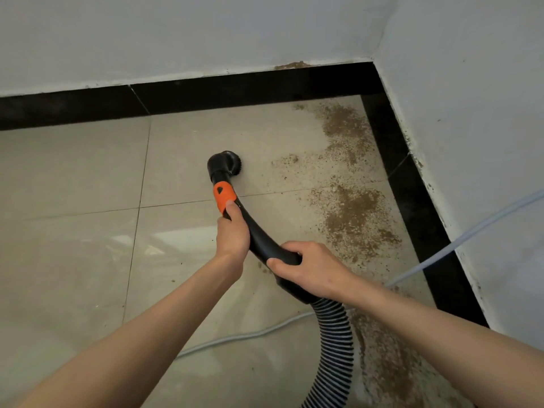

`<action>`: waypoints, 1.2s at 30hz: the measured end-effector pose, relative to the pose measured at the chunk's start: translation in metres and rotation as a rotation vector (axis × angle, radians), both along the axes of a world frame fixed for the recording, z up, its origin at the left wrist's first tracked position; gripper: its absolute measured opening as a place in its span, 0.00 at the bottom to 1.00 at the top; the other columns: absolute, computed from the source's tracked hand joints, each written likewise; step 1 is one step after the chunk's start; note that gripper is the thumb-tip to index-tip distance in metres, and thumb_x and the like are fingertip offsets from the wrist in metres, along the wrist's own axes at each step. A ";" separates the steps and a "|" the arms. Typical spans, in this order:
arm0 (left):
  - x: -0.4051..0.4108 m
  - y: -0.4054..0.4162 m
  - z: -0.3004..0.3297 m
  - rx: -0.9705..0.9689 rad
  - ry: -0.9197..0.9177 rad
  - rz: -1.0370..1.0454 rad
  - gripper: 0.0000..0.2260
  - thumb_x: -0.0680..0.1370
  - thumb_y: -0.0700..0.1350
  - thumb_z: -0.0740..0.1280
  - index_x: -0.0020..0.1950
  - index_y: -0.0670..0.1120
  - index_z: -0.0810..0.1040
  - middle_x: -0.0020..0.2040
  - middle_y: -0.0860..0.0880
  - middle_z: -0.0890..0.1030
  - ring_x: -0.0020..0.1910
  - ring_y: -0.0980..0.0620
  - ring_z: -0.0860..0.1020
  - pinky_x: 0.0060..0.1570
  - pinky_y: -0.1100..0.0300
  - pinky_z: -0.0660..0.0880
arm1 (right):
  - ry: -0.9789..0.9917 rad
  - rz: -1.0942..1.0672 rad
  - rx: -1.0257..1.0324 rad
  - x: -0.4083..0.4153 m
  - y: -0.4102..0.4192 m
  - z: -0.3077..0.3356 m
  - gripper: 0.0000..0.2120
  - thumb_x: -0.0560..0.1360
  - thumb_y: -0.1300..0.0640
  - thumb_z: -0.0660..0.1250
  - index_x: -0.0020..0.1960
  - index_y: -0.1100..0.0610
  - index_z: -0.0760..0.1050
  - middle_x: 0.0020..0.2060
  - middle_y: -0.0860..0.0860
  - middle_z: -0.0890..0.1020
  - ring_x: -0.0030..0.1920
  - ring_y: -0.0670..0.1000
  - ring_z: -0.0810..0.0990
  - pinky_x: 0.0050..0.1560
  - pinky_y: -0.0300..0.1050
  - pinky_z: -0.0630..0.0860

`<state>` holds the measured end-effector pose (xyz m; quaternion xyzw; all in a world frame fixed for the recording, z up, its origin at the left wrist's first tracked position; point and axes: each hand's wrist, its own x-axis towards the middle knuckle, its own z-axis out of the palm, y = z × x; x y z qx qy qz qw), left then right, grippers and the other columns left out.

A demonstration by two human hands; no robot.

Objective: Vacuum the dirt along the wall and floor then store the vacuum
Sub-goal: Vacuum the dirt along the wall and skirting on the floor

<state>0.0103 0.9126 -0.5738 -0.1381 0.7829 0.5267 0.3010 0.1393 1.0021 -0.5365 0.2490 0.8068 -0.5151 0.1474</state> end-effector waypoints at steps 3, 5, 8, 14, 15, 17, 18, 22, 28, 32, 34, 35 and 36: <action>0.009 0.007 0.002 0.024 -0.012 -0.045 0.26 0.81 0.60 0.47 0.64 0.40 0.68 0.54 0.41 0.77 0.54 0.42 0.77 0.59 0.45 0.74 | 0.014 -0.027 0.046 0.013 0.001 -0.001 0.17 0.70 0.38 0.65 0.41 0.52 0.78 0.36 0.51 0.84 0.36 0.51 0.83 0.40 0.55 0.81; 0.014 0.018 0.004 0.055 -0.022 -0.100 0.26 0.81 0.59 0.47 0.63 0.40 0.68 0.52 0.42 0.77 0.53 0.43 0.77 0.59 0.46 0.74 | 0.025 -0.080 0.058 0.023 0.003 0.000 0.22 0.68 0.35 0.63 0.42 0.54 0.78 0.35 0.52 0.83 0.35 0.53 0.82 0.39 0.55 0.80; 0.023 0.037 0.007 0.061 -0.022 -0.204 0.28 0.80 0.60 0.47 0.64 0.39 0.69 0.51 0.42 0.76 0.52 0.43 0.77 0.59 0.46 0.74 | 0.016 -0.152 0.081 0.036 0.010 -0.001 0.18 0.71 0.37 0.64 0.41 0.53 0.77 0.35 0.52 0.83 0.35 0.53 0.82 0.40 0.55 0.80; 0.034 0.067 0.012 0.003 -0.007 -0.399 0.28 0.81 0.59 0.46 0.64 0.38 0.69 0.49 0.40 0.76 0.44 0.46 0.74 0.46 0.55 0.71 | -0.006 -0.282 0.087 0.052 0.020 -0.001 0.15 0.73 0.40 0.65 0.41 0.52 0.77 0.35 0.52 0.83 0.35 0.52 0.82 0.42 0.57 0.80; 0.033 0.071 0.012 0.004 -0.009 -0.414 0.28 0.81 0.60 0.46 0.65 0.38 0.68 0.50 0.39 0.76 0.45 0.46 0.74 0.45 0.55 0.71 | -0.007 -0.294 0.096 0.052 0.020 -0.002 0.16 0.73 0.40 0.65 0.41 0.52 0.77 0.34 0.53 0.82 0.35 0.52 0.82 0.42 0.56 0.80; 0.031 0.077 0.011 0.020 -0.027 -0.425 0.29 0.81 0.60 0.46 0.65 0.38 0.68 0.51 0.38 0.76 0.47 0.44 0.75 0.46 0.54 0.72 | -0.005 -0.324 0.110 0.051 0.021 -0.002 0.17 0.73 0.39 0.64 0.40 0.53 0.76 0.34 0.53 0.82 0.35 0.52 0.81 0.41 0.56 0.79; 0.029 0.080 0.012 0.029 -0.034 -0.432 0.29 0.81 0.60 0.47 0.65 0.38 0.68 0.49 0.40 0.76 0.47 0.44 0.76 0.48 0.53 0.73 | -0.002 -0.339 0.110 0.050 0.023 -0.002 0.17 0.73 0.39 0.64 0.40 0.53 0.76 0.34 0.53 0.82 0.35 0.53 0.81 0.41 0.56 0.79; 0.023 0.096 0.016 0.052 -0.032 -0.456 0.27 0.81 0.60 0.47 0.63 0.39 0.70 0.44 0.45 0.74 0.45 0.46 0.75 0.54 0.49 0.75 | -0.007 -0.379 0.108 0.043 0.031 -0.003 0.16 0.74 0.40 0.64 0.41 0.52 0.77 0.34 0.52 0.82 0.35 0.52 0.82 0.41 0.55 0.79; 0.011 0.112 0.012 -0.005 0.039 -0.473 0.28 0.81 0.59 0.46 0.62 0.39 0.71 0.44 0.45 0.75 0.42 0.48 0.74 0.43 0.55 0.73 | 0.016 -0.389 0.097 0.030 0.046 -0.008 0.14 0.74 0.42 0.65 0.40 0.52 0.77 0.35 0.52 0.82 0.37 0.52 0.81 0.42 0.54 0.79; -0.005 0.086 0.003 -0.054 0.082 -0.351 0.28 0.81 0.60 0.47 0.62 0.39 0.71 0.47 0.42 0.77 0.42 0.48 0.74 0.42 0.56 0.71 | 0.045 -0.308 0.061 0.013 0.034 -0.016 0.13 0.74 0.42 0.66 0.39 0.51 0.76 0.34 0.52 0.82 0.35 0.53 0.81 0.39 0.53 0.78; -0.018 0.067 0.000 -0.069 0.091 -0.249 0.27 0.81 0.60 0.47 0.62 0.39 0.70 0.51 0.41 0.77 0.46 0.46 0.75 0.49 0.53 0.74 | 0.049 -0.236 0.048 -0.003 0.027 -0.019 0.12 0.73 0.42 0.66 0.40 0.50 0.77 0.34 0.51 0.82 0.36 0.51 0.81 0.40 0.52 0.78; -0.027 0.057 -0.001 -0.078 0.094 -0.192 0.27 0.81 0.60 0.47 0.63 0.40 0.70 0.51 0.42 0.77 0.48 0.45 0.76 0.53 0.51 0.75 | 0.050 -0.197 0.040 -0.013 0.024 -0.021 0.12 0.73 0.41 0.66 0.40 0.50 0.77 0.35 0.50 0.82 0.36 0.50 0.81 0.40 0.52 0.79; -0.035 0.048 -0.001 -0.081 0.095 -0.139 0.27 0.81 0.60 0.47 0.63 0.40 0.69 0.52 0.43 0.76 0.51 0.44 0.76 0.56 0.50 0.74 | 0.051 -0.157 0.028 -0.024 0.021 -0.021 0.13 0.73 0.41 0.66 0.41 0.49 0.77 0.35 0.50 0.83 0.36 0.50 0.82 0.41 0.53 0.80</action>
